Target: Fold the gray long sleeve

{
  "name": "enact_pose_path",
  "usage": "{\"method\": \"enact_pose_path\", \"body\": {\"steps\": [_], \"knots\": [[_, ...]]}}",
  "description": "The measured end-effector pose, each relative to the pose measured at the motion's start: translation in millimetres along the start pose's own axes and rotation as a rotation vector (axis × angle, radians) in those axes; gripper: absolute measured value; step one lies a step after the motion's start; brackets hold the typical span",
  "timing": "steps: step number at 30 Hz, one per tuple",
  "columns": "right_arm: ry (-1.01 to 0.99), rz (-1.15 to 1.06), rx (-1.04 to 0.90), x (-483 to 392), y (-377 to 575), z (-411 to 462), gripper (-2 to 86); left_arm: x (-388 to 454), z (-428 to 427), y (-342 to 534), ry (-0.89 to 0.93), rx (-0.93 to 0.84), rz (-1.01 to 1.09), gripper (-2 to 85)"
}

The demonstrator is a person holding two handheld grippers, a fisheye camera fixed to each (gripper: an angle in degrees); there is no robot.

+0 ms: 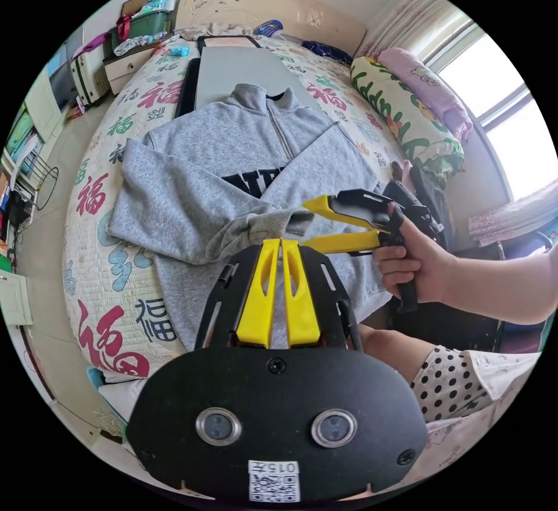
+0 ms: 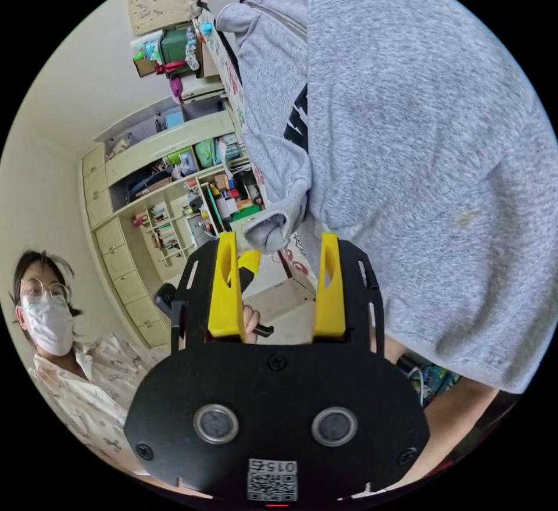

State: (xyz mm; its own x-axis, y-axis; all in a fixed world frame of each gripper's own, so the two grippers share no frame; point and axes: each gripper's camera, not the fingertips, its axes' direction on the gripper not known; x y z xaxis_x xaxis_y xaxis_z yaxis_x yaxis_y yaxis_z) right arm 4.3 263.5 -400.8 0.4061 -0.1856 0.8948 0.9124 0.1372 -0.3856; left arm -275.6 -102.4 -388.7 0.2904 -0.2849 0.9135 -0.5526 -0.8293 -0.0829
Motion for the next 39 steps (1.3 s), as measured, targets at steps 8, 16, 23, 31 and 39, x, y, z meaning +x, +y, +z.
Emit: {"method": "enact_pose_path", "body": {"steps": [8,16,23,31,39], "knots": [[0.033,0.035,-0.038,-11.8,-20.1,-1.8,2.0,-47.6,0.5,59.4,0.161,0.058,-0.065,8.7],[0.166,-0.085,0.142,-62.6,4.6,-115.5,0.9,-242.9,17.1,156.9,0.364,0.245,-0.770,13.4],[0.327,-0.085,0.174,-93.5,17.8,-165.1,0.8,-301.9,99.5,219.4,0.595,0.397,-1.126,13.8],[0.411,-0.032,0.157,-106.8,17.9,-158.5,0.8,-311.4,156.2,221.7,0.602,0.458,-1.246,10.3],[0.635,0.087,0.170,-100.8,-8.5,-146.1,1.2,-316.0,165.7,204.5,0.475,0.400,-1.262,2.8]]}}
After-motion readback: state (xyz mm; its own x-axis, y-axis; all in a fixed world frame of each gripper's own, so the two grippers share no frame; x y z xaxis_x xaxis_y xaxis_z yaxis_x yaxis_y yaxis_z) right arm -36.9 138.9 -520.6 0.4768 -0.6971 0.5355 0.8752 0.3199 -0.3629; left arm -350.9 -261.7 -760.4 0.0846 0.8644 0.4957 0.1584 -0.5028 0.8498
